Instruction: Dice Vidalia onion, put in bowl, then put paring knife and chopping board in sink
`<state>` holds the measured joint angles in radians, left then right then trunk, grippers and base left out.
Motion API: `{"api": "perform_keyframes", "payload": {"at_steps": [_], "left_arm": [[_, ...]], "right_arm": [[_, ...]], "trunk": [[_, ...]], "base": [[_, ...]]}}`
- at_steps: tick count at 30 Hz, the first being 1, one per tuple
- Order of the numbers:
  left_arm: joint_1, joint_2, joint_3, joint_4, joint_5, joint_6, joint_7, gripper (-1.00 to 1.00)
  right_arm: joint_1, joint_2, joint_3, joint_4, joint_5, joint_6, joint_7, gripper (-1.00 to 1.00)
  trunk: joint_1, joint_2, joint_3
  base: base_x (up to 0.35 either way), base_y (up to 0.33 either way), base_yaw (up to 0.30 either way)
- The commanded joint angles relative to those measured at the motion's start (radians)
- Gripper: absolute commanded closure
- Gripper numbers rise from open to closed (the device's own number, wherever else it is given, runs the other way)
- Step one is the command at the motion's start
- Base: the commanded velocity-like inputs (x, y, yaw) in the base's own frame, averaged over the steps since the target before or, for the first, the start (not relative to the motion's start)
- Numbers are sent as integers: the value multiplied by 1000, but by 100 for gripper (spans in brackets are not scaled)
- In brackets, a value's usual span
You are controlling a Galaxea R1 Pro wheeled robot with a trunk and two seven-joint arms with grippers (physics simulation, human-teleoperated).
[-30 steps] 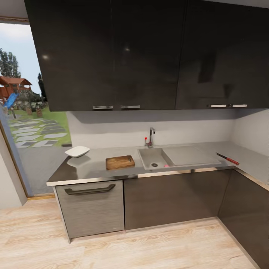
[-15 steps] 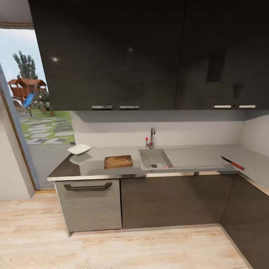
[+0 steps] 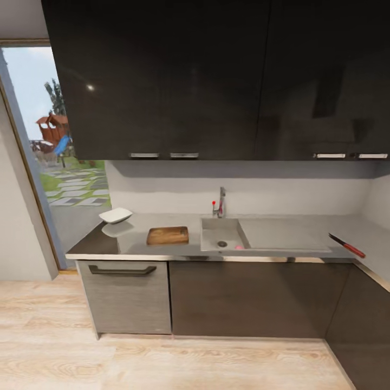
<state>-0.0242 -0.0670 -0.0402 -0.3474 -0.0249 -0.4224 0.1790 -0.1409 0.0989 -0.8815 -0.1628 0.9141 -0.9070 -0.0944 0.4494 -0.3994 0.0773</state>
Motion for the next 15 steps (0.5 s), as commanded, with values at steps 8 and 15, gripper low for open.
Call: {"api": "perform_keyframes", "payload": {"at_steps": [8, 15], "left_arm": [[0, 0, -4, 1, -3, -2, 8, -100], [0, 0, -4, 1, -3, -2, 8, -100]], "right_arm": [[0, 1, -1, 0, 12, -1, -10, -100], [0, 1, -1, 0, 11, -1, -10, -100]], "trunk": [[1, -1, 0], [1, -1, 0]], "base": [[192, -290, 4], [213, -275, 0]]}}
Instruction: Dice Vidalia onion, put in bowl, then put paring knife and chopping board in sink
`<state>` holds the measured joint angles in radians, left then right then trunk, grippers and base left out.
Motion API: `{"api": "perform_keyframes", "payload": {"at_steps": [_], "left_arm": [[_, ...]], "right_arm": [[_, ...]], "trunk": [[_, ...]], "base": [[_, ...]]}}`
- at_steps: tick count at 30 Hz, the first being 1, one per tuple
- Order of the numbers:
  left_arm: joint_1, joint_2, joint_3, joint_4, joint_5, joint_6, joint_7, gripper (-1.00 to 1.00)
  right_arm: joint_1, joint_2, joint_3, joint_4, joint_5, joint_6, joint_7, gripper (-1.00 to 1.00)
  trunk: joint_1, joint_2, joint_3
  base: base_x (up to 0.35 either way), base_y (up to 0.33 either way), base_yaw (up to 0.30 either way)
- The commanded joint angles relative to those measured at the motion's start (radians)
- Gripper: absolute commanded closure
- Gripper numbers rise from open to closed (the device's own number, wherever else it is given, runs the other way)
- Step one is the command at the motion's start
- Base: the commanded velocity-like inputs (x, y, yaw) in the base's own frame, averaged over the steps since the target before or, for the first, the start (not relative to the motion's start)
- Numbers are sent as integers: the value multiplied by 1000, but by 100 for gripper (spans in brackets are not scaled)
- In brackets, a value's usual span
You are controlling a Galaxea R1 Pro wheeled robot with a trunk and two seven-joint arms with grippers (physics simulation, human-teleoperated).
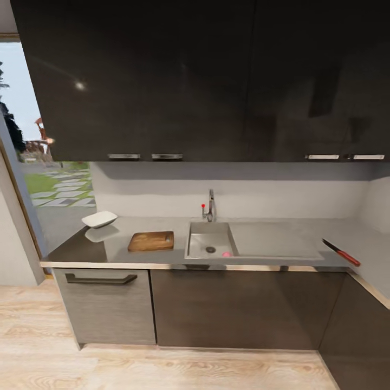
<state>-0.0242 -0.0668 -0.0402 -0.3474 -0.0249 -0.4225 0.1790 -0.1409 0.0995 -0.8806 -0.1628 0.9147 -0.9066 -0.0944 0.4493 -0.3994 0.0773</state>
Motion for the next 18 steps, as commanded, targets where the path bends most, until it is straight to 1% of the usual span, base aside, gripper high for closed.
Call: {"api": "perform_keyframes", "payload": {"at_steps": [1, 18], "left_arm": [[0, 0, -4, 1, -3, -2, 8, -100], [0, 2, -4, 1, -3, -2, 8, -100]], "right_arm": [[0, 0, -2, 0, 11, -1, -10, -100], [0, 0, 0, 0, 13, -1, -8, -100]], "trunk": [[1, -1, 0], [1, -1, 0]], "base": [[221, -266, 0], [232, -249, 0]]}}
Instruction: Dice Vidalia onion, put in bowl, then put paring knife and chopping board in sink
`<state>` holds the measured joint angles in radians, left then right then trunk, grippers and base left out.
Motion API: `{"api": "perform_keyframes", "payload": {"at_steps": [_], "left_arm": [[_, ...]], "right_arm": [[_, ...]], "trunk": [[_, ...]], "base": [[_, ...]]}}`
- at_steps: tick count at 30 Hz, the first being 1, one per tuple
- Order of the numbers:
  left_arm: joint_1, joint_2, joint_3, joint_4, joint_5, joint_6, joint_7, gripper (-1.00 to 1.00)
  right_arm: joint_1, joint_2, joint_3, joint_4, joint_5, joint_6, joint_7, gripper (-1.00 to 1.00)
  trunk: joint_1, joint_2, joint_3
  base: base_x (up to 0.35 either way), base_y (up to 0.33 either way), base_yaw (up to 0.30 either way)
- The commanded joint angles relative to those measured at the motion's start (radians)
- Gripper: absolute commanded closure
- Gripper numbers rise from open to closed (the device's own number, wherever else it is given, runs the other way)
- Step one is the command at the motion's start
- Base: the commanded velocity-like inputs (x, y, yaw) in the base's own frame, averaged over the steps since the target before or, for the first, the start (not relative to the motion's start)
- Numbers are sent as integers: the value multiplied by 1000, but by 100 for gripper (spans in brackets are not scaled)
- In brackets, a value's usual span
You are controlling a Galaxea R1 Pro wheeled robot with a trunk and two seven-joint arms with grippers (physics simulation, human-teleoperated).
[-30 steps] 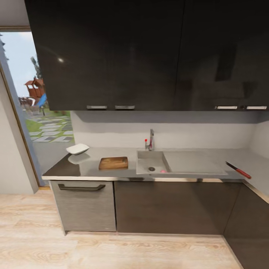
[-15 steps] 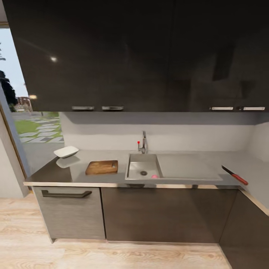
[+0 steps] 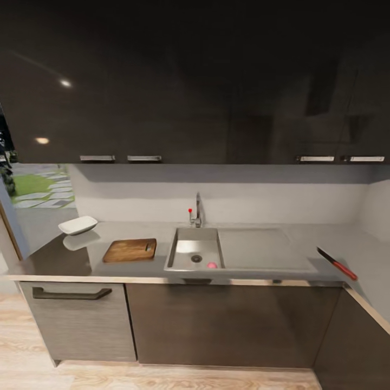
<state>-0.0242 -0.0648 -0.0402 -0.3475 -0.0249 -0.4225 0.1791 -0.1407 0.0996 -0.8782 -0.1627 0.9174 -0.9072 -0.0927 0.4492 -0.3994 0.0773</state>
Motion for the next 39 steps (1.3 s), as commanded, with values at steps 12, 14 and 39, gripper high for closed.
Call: {"api": "perform_keyframes", "payload": {"at_steps": [12, 14, 39], "left_arm": [[0, 0, -5, -1, -3, -4, 8, -100], [0, 0, -6, -2, -3, -5, 7, -100], [0, 0, -10, 9, -6, -1, 6, -100]], "right_arm": [[0, 0, -2, 0, 12, 0, -9, -100], [0, 0, -2, 0, 12, 1, -9, -100], [0, 0, -2, 0, 11, 1, -9, -100]], "trunk": [[1, -1, 0], [1, -1, 0], [1, -1, 0]], "base": [[227, -218, 0], [108, -105, 0], [7, -7, 0]]}}
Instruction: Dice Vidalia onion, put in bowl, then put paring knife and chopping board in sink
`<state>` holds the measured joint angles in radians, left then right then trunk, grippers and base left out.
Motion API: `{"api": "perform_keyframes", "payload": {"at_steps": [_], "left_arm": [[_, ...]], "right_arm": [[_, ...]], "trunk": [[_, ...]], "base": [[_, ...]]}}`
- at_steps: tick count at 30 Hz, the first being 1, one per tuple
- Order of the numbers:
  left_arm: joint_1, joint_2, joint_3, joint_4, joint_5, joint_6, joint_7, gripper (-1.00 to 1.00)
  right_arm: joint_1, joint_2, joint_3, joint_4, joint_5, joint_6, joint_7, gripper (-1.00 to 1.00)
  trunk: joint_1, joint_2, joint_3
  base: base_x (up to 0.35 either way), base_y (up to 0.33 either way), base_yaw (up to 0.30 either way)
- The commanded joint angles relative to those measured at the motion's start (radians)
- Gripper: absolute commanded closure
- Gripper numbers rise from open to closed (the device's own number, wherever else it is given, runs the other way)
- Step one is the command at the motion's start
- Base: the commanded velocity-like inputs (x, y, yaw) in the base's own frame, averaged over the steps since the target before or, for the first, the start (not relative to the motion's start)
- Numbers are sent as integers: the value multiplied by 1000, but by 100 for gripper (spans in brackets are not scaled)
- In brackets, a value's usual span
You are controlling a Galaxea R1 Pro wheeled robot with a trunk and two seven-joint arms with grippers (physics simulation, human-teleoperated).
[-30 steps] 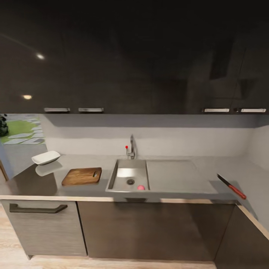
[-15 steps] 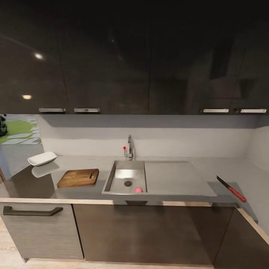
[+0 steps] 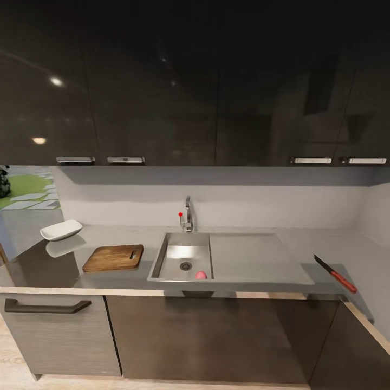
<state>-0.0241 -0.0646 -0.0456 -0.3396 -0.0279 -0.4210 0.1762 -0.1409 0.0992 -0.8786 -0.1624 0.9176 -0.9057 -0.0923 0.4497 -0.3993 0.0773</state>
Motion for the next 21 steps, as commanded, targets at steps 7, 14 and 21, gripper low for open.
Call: {"api": "perform_keyframes", "payload": {"at_steps": [7, 14, 21], "left_arm": [[0, -8, 1, -15, -5, 15, 12, -100], [-1, -27, 2, -367, -7, 481, 11, -100], [-1, -40, 0, -831, -4, 973, 2, -100]], "right_arm": [[0, -6, -4, 0, 9, 2, -12, -100], [0, 0, -2, 2, 10, 5, -11, -100], [0, 0, -3, 2, 10, 5, -12, -100]], "trunk": [[0, -1, 0], [0, -1, 0], [0, -1, 0]], "base": [[0, 0, 0], [0, 0, 0], [0, 0, 0]]}}
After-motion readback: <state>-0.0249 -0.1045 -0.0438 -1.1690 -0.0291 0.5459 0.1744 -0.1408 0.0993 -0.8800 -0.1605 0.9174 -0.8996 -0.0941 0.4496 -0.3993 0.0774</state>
